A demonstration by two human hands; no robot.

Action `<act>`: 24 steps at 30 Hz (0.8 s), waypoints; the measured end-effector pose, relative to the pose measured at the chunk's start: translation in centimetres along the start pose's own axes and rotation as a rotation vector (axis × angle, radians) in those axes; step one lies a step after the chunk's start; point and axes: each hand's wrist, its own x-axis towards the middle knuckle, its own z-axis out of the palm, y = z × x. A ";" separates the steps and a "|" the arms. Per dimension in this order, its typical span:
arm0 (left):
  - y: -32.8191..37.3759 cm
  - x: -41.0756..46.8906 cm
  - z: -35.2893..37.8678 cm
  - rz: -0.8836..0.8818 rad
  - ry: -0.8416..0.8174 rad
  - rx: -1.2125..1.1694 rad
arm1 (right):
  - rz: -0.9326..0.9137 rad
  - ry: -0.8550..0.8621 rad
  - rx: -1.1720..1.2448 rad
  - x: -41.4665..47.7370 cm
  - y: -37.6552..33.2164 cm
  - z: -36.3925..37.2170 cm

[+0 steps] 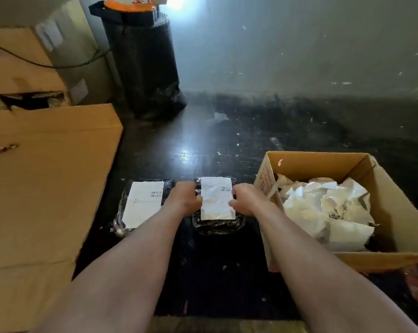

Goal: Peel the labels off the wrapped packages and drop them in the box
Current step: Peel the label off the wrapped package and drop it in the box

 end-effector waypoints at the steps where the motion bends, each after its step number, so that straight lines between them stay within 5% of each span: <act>1: 0.0 -0.2 0.5 -0.012 0.000 -0.044 | 0.000 0.003 0.001 0.0 -0.1 0.1; 13: -0.9 -1.0 3.3 -0.275 -0.010 -0.570 | 0.119 0.223 0.143 1.9 -0.1 1.6; 24: -2.0 0.3 4.9 -0.276 -0.028 -0.628 | 0.047 0.177 0.264 5.2 -2.0 0.9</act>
